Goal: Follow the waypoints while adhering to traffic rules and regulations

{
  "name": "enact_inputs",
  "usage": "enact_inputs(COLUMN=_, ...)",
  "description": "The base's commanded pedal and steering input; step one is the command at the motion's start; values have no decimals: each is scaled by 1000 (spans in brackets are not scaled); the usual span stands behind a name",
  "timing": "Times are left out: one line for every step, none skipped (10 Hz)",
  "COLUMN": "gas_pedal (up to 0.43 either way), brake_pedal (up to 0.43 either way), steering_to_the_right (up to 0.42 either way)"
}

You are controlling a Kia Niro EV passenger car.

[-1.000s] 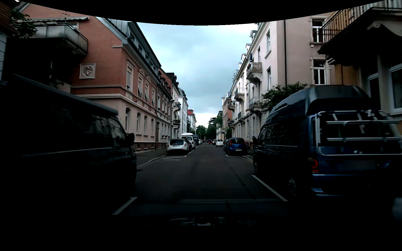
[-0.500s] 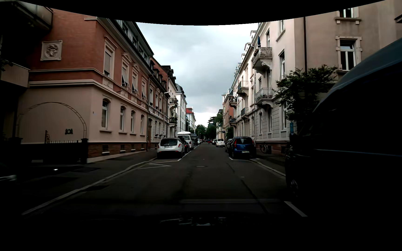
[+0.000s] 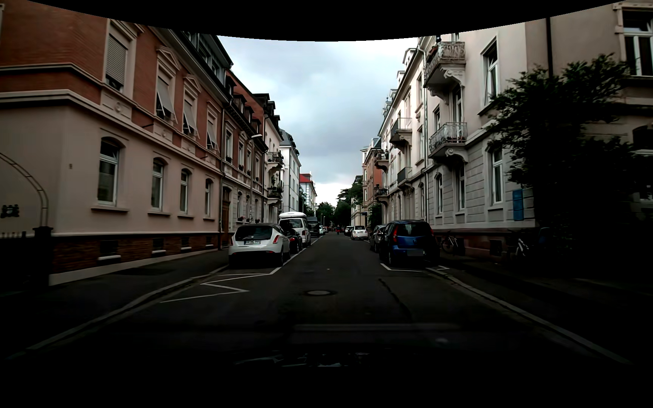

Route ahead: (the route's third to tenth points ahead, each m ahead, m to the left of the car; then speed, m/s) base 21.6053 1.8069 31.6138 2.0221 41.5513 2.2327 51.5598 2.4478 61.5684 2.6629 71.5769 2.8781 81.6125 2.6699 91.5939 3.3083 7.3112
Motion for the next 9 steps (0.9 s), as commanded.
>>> enact_inputs(gas_pedal=59, brake_pedal=0, steering_to_the_right=1)
enact_inputs(gas_pedal=59, brake_pedal=0, steering_to_the_right=0)
enact_inputs(gas_pedal=59, brake_pedal=0, steering_to_the_right=-1)
enact_inputs(gas_pedal=59, brake_pedal=0, steering_to_the_right=-3)
enact_inputs(gas_pedal=59, brake_pedal=0, steering_to_the_right=-4)
enact_inputs(gas_pedal=59, brake_pedal=0, steering_to_the_right=-4)
enact_inputs(gas_pedal=59, brake_pedal=0, steering_to_the_right=-5)
enact_inputs(gas_pedal=59, brake_pedal=0, steering_to_the_right=-5)
enact_inputs(gas_pedal=59, brake_pedal=0, steering_to_the_right=-5)
